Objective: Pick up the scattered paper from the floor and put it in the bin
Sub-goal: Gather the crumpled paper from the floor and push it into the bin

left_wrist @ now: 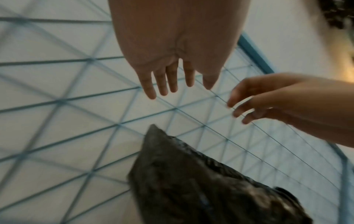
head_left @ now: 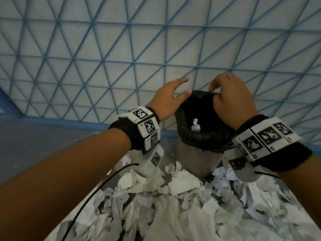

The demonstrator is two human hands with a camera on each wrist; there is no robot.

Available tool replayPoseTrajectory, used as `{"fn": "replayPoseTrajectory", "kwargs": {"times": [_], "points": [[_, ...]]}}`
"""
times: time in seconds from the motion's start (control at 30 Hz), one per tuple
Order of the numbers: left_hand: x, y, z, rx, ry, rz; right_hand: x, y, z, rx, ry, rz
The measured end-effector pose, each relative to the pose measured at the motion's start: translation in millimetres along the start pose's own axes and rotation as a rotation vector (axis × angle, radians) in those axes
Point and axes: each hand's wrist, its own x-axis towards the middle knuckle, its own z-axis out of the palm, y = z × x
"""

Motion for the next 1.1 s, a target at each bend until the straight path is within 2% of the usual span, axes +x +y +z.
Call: {"fn": "replayPoseTrajectory", "kwargs": {"times": [0.03,0.07,0.1,0.17,0.2,0.27,0.33,0.4,0.53,0.67,0.7,0.8,0.87,0.9,0.93,0.97,1.03,1.1], "points": [[-5.4,-16.4,-8.1,-0.007,0.064,-0.034,-8.3,-15.6,1.3,0.11,0.026,-0.088],[-13.0,-37.2,-15.6,0.024,0.088,-0.088,-19.2,-30.1,8.6,0.211,-0.019,-0.177],[-22.0,-60.4,-22.0,0.094,0.068,-0.154,-31.5,-42.3,20.5,0.283,-0.103,-0.265],[-45.0,-111.6,-31.3,0.284,-0.085,-0.301,-59.1,-57.3,60.5,0.323,-0.348,-0.344],[-58.3,-136.7,-33.3,0.376,-0.197,-0.385,-74.1,-60.0,86.0,0.306,-0.48,-0.32],[-85.5,-180.6,-34.1,0.561,-0.423,-0.519,-103.9,-53.5,140.5,0.268,-0.726,-0.159],[-105.5,-215.0,-31.1,0.716,-0.615,-0.574,-127.1,-41.8,184.9,0.226,-0.902,0.033],[-115.0,-242.7,-23.8,0.782,-0.722,-0.583,-138.1,-37.9,212.8,0.186,-1.005,0.104],[-116.4,-274.7,-0.8,0.724,-0.733,-0.558,-143.4,-51.1,242.7,0.126,-1.03,0.058],[-121.1,-283.1,20.0,0.66,-0.758,-0.559,-171.6,-61.1,267.3,0.035,-1.168,-0.136],[-122.2,-283.4,21.8,0.663,-0.751,-0.558,-177.4,-60.0,268.1,0.06,-1.148,-0.164],[-119.4,-271.2,20.3,0.561,-0.625,-0.537,-176.5,-52.9,253.5,0.211,-0.936,-0.073],[-115.4,-253.2,17.2,0.363,-0.521,-0.587,-167.7,-45.1,244.0,0.254,-0.803,-0.002],[-116.5,-243.7,17.1,0.205,-0.486,-0.656,-164.1,-40.3,241.4,0.24,-0.759,0.032],[-117.8,-234.2,17.3,0.075,-0.512,-0.685,-160.7,-36.4,237.8,0.241,-0.758,0.071],[-121.0,-229.9,19.5,0.014,-0.601,-0.661,-159.5,-34.0,234.3,0.241,-0.792,0.103],[-133.1,-219.2,24.2,0.175,-0.843,-0.602,-156.9,-31.9,227.4,0.233,-0.815,0.141],[-149.8,-212.8,31.4,0.431,-0.985,-0.501,-153.7,-34.9,217.2,0.229,-0.798,0.165]]}}
